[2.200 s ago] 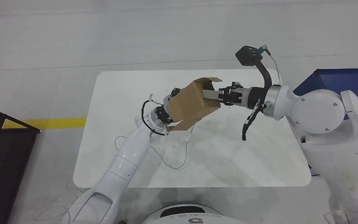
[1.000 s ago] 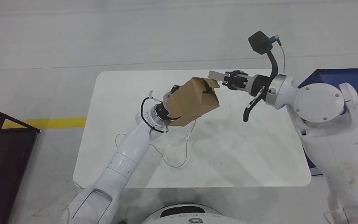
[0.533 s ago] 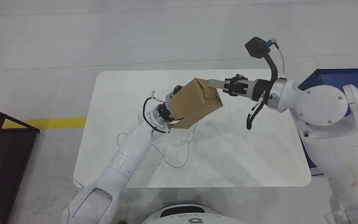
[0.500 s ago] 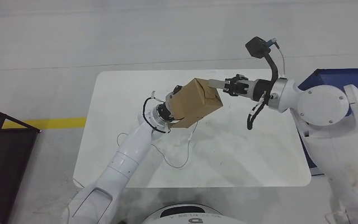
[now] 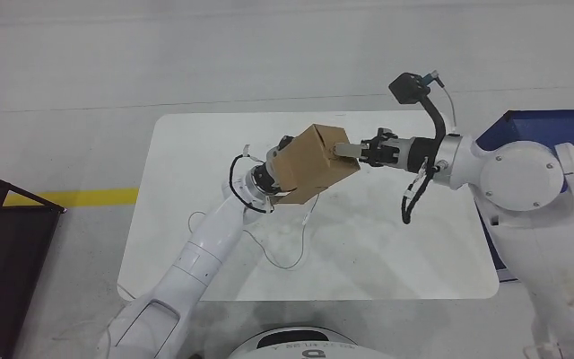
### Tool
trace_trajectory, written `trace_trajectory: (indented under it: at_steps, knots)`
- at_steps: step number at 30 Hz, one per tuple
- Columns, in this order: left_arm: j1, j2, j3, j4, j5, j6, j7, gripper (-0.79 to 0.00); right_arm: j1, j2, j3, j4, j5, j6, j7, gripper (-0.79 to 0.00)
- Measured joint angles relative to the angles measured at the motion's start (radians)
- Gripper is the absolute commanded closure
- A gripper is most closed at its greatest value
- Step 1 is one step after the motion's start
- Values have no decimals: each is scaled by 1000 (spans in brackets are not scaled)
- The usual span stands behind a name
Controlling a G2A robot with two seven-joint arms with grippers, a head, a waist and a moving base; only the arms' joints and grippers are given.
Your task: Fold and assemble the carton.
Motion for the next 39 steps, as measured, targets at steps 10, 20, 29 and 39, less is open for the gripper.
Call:
trace_trajectory:
  at_steps: [10, 20, 29, 39]
  knots:
    - [-2, 3, 13, -5, -11, -3, -3, 0, 23, -3, -23, 11, 11, 9, -24, -785]
    - [0, 11, 11, -16, -23, -6, -6, 0, -50, 1, 130, 35, 154, 31, -102, -785]
    - [-13, 5, 76, -78, -73, -14, -14, 0, -60, 0, 140, 33, 169, 33, -113, -785]
    - [-46, 12, 161, -130, -137, -107, -108, 0, -305, -17, 421, 72, 534, -211, -284, -785]
